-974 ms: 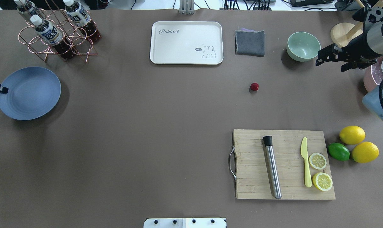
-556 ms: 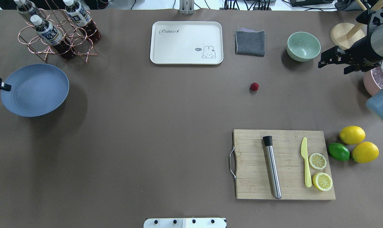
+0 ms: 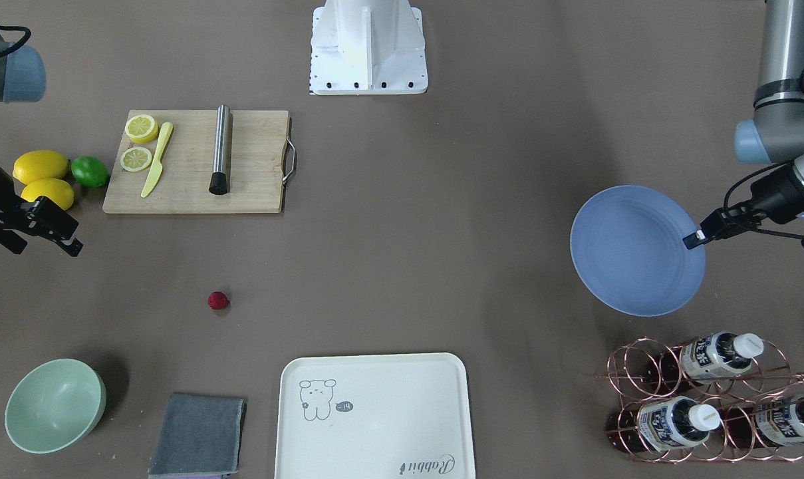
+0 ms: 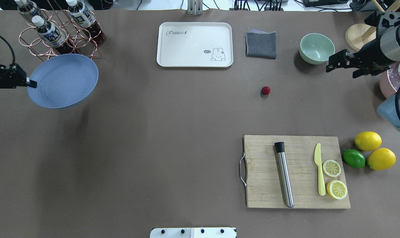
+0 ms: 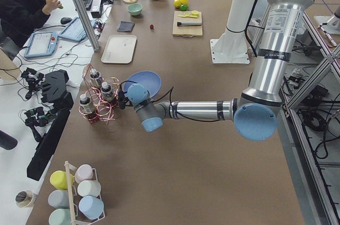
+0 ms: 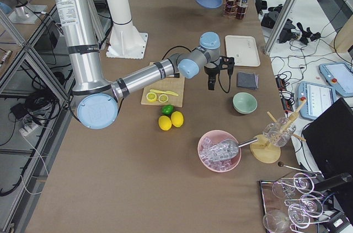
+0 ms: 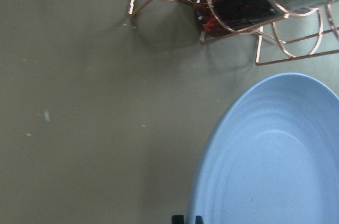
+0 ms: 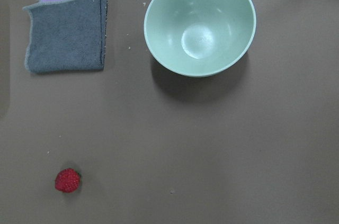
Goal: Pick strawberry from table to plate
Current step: 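Slide the blue plate inward with the left gripper while the right gripper lowers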
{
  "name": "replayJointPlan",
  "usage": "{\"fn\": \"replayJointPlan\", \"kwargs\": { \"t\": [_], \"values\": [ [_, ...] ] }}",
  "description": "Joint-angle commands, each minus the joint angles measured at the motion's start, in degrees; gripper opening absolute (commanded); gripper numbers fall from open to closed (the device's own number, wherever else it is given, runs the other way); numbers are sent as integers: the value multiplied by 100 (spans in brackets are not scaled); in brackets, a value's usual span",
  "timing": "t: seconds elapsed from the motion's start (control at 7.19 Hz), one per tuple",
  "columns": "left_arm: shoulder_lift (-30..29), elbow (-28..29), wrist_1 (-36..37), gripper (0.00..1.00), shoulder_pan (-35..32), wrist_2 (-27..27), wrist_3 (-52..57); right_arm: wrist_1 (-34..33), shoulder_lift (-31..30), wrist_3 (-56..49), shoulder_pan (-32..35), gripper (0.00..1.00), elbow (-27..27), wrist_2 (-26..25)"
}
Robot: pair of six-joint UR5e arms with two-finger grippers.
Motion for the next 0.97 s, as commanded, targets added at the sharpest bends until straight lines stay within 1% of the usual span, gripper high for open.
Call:
{"fn": "replayJointPlan", "kwargs": {
  "t": [0.0,0.14,0.28,0.42,0.56,0.7,0.83],
  "values": [
    [-42,-992,13,0,1350,1595,-1313,-15,183,9,-102,100,-56,-13],
    [-147,-1196,74,0,1854,2109,-1648,-15,280,26,-216,100,-74,-170],
    [-331,-1241,162,0,2198,2567,-1886,-33,524,401,-425,100,-118,-284],
    [-550,-1346,458,0,2567,3033,-1906,-42,744,674,-619,100,-153,-468],
    [-639,-1782,1114,0,3006,3551,-2037,-42,825,851,-769,100,-179,-592],
    [-640,-2231,1599,0,3428,4008,-2117,-42,939,974,-962,100,-206,-793],
    [-631,-2409,1665,0,3841,4552,-2143,-24,1105,1028,-1173,100,-389,-1047]
  ]
}}
